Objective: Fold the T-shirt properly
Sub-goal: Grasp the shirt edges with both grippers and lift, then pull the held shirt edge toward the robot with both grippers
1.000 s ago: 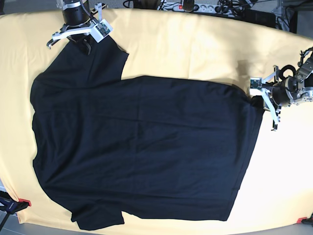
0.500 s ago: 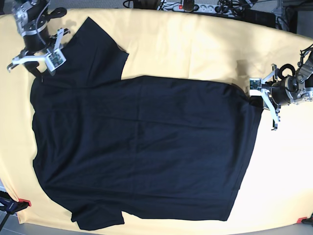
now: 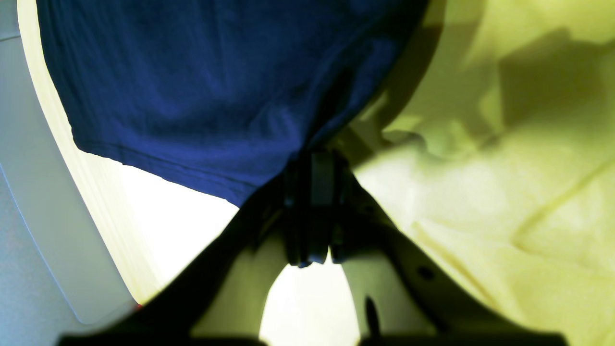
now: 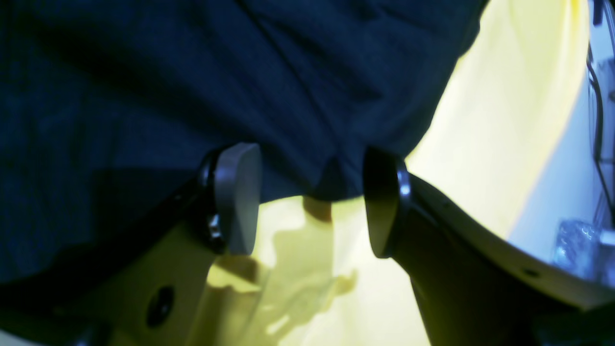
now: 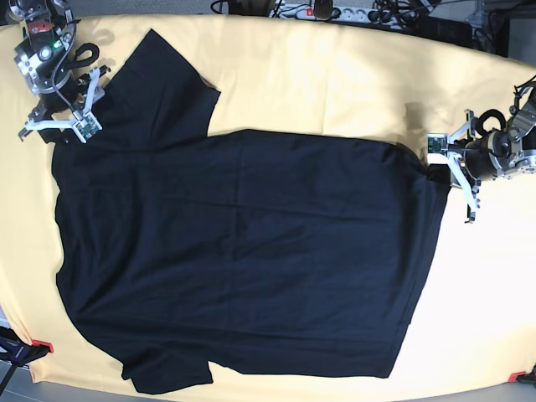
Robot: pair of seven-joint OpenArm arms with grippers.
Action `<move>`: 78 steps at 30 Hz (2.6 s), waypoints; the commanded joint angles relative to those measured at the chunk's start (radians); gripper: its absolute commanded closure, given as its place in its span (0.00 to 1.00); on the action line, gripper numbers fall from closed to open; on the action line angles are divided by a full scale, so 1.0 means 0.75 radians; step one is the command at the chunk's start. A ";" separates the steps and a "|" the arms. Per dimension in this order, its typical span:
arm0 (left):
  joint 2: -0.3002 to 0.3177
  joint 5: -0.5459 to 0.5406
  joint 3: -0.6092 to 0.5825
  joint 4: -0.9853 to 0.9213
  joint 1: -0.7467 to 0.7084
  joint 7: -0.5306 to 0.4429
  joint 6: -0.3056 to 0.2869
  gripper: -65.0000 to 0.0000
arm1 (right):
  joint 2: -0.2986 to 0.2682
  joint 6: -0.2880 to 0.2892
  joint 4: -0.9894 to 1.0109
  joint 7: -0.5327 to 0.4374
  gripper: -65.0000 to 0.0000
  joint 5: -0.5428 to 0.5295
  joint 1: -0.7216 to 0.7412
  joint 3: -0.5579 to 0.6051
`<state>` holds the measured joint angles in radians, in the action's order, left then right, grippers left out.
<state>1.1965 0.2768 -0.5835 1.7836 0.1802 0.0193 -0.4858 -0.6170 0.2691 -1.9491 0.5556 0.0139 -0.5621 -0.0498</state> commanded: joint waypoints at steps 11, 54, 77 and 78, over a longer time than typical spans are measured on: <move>0.034 -0.007 0.015 0.011 0.019 -0.014 0.015 1.00 | -0.020 0.037 0.144 -0.019 0.74 -0.020 0.085 -0.012; 0.271 -0.251 0.015 0.287 -0.063 -0.019 -0.283 1.00 | -0.023 0.022 -0.438 0.210 1.00 -0.138 -0.383 -0.357; 0.476 -0.451 0.015 0.550 -0.237 0.065 -0.283 1.00 | -0.020 0.099 -0.439 0.359 1.00 -0.397 -0.812 -0.679; 0.476 -0.452 0.015 0.570 -0.262 0.104 -0.283 1.00 | -0.020 0.111 -0.443 0.361 1.00 -0.415 -0.828 -0.687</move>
<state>1.5459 -0.0555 -0.5823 2.2017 -0.0227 0.1127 -0.6987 -0.6228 0.3595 -2.2662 0.8211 -0.3061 -1.1706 -0.5529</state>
